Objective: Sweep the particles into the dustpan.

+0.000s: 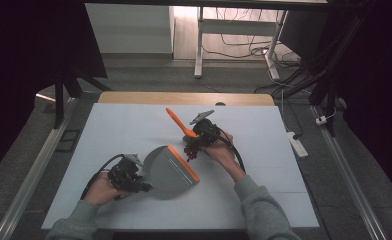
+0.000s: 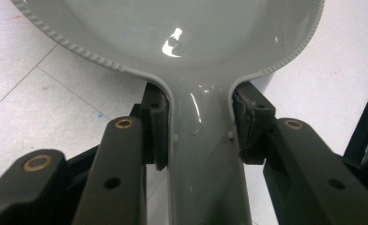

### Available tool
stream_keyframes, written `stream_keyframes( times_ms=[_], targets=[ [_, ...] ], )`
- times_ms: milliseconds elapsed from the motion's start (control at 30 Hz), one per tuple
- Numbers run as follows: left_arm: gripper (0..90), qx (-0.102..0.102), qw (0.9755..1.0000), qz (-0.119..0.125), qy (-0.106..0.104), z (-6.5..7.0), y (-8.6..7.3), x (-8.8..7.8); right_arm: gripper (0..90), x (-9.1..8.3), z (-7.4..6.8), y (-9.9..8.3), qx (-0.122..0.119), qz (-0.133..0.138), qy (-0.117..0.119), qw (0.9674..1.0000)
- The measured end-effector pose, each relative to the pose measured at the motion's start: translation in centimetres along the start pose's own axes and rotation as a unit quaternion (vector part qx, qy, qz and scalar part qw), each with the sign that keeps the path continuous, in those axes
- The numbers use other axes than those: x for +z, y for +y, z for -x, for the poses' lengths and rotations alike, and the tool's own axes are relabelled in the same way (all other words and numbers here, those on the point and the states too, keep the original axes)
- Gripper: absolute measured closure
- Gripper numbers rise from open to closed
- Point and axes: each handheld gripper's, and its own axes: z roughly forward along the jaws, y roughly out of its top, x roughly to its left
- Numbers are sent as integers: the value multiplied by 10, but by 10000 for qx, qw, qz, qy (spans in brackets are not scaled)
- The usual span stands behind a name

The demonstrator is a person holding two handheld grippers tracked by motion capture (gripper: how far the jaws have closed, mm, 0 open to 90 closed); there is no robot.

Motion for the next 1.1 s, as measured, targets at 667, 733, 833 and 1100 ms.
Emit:
stream_keyframes(
  times_ms=[667,733,833,1100],
  targets=[
    [619,-7,10000,-13,-9,0,-1,1,705,-7,-66,13,-316,194,840,9958],
    [619,-8,10000,-12,-11,0,-1,1,705,-10,-69,15,-312,301,952,9945],
    [619,-7,10000,-10,-13,0,-1,1,705,-21,-67,18,-241,504,905,9943],
    [618,-12,10000,8,-16,0,-1,2,705,-44,-35,14,131,908,453,9947]
  ],
)
